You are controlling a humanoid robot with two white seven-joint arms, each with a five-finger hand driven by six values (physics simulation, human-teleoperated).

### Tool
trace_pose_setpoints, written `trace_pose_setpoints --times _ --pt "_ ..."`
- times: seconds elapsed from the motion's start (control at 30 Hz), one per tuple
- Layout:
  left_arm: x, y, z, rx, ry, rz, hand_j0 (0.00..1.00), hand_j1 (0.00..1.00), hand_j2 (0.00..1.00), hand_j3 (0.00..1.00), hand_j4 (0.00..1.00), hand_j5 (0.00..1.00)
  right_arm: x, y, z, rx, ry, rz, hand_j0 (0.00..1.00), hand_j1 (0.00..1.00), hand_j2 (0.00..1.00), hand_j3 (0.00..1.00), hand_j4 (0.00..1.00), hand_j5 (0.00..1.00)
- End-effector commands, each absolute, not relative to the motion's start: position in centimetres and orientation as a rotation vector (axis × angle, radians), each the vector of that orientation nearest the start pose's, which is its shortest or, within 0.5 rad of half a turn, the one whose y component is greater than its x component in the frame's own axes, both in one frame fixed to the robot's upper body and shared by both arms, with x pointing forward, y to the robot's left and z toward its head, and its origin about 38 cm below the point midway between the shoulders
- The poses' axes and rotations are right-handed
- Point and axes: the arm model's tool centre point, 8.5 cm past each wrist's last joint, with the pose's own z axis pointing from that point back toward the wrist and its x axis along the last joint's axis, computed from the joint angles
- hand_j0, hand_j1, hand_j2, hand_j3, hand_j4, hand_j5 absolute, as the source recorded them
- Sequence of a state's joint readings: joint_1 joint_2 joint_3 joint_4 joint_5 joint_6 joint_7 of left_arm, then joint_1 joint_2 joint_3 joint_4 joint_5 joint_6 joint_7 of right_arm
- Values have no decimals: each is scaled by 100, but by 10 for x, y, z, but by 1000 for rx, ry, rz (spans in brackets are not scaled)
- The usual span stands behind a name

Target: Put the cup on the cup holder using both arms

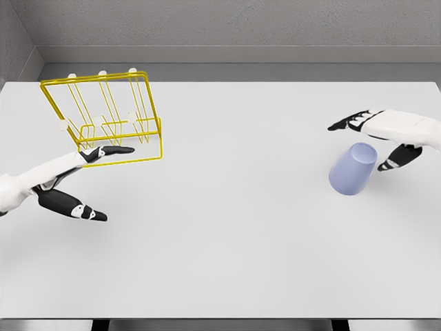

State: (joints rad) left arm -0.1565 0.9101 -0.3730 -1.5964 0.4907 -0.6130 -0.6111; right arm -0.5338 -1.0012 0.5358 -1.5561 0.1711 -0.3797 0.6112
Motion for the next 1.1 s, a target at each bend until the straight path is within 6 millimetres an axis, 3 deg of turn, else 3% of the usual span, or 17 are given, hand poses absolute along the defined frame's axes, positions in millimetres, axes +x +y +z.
trace_pose_setpoints --times 0.0,0.23,0.43,0.63,0.7,0.73,1.07 --pt "342 340 186 -356 -1743 -1285 100 100 100 100 100 100 410 -361 216 -334 -1204 1868 100 100 100 100 100 100" --pt "343 337 185 -362 -1751 -1280 100 100 100 100 100 100 419 -370 210 -338 -1166 1849 100 100 100 100 100 100" --pt "344 338 185 -359 -1751 -1278 100 100 100 100 100 100 421 -355 193 -281 -1146 1880 100 100 100 100 100 100" --pt "344 338 185 -359 -1751 -1278 100 100 100 100 100 100 421 -357 191 -281 -1138 1877 98 98 98 98 98 98" --pt "343 337 185 -360 -1751 -1279 100 100 100 100 100 100 420 -355 192 -276 -1147 1888 56 56 56 56 56 56" --pt "343 337 185 -360 -1751 -1279 100 100 100 100 100 100 420 -354 193 -276 -1148 1889 47 47 47 47 47 47" --pt "344 338 185 -360 -1751 -1277 100 100 100 100 100 100 421 -351 197 -280 -1161 1896 39 39 39 39 39 39"
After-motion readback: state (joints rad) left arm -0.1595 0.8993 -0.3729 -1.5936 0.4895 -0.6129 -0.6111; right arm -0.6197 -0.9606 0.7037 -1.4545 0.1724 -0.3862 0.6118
